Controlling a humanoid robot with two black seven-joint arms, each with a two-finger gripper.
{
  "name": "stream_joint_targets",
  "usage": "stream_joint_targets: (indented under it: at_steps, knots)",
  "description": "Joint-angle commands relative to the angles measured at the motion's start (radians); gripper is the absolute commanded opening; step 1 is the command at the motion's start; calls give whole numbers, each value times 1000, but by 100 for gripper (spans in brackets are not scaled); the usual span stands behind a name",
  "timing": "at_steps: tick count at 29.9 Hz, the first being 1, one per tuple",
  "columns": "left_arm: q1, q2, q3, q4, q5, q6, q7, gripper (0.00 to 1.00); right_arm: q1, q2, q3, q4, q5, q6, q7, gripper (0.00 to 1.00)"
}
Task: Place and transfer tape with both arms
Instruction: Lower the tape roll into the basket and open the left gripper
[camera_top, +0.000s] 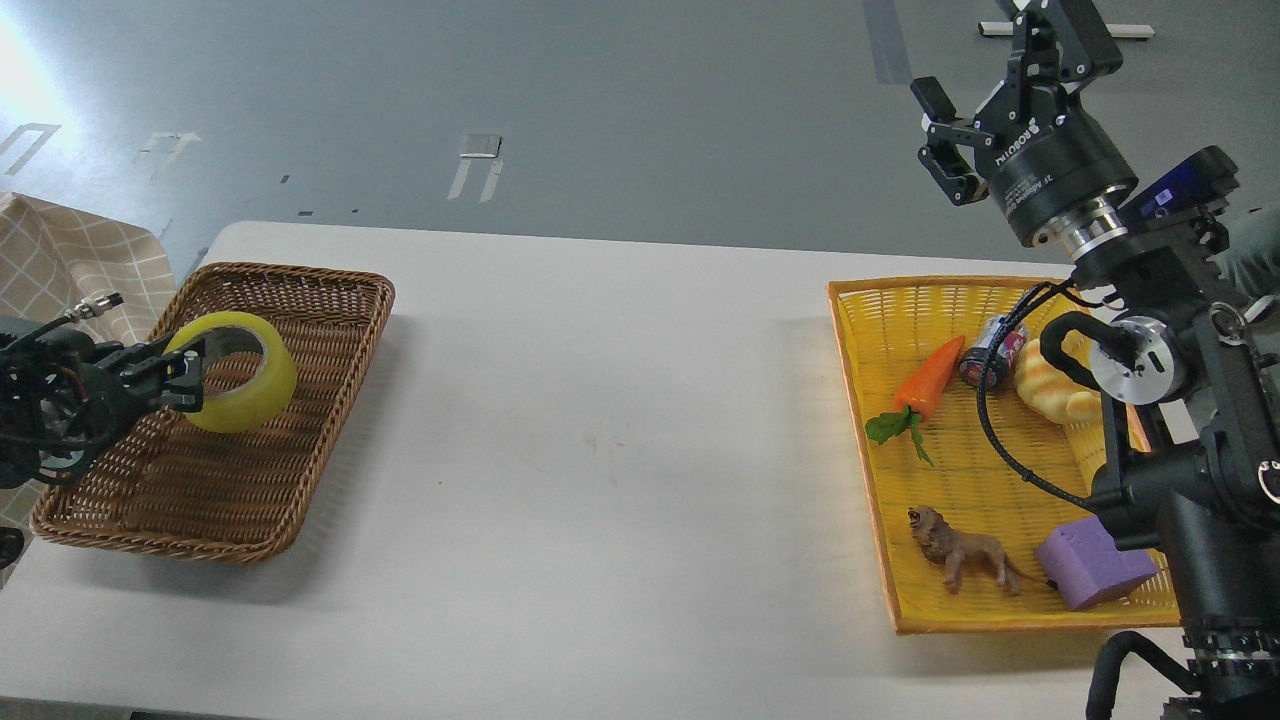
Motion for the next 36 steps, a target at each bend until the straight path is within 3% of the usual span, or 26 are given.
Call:
stream_joint_targets:
  at_steps: [1,7,14,17,19,20,21,29,36]
  knots:
    - [4,-5,2,11,-2,2,-25,0,-5,3,0,0,0,0,0,100]
    - [21,-20,0,49,-2,2,-80,0,-6,4,-1,3,0,0,0,100]
    - [21,-37,0,98,-3,4,-98,1,-11,1,-1,3,0,0,0,100]
    - [20,-60,0,123,-3,20,-103,24,-17,1,0,5,0,0,0,100]
    - [20,-63,0,127,-3,40,-121,54,-20,3,0,5,0,0,0,100]
    - [20,-63,0,129,-3,51,-140,89,-25,3,0,5,0,0,0,100]
    - [17,-65,-3,129,-3,54,-155,98,-25,3,0,5,0,0,0,100]
    - [14,-49,0,129,-131,53,-242,98,-28,6,-1,5,0,0,0,100]
    - [-28,-40,-23,117,-291,54,-252,98,-31,6,-1,5,0,1,0,100]
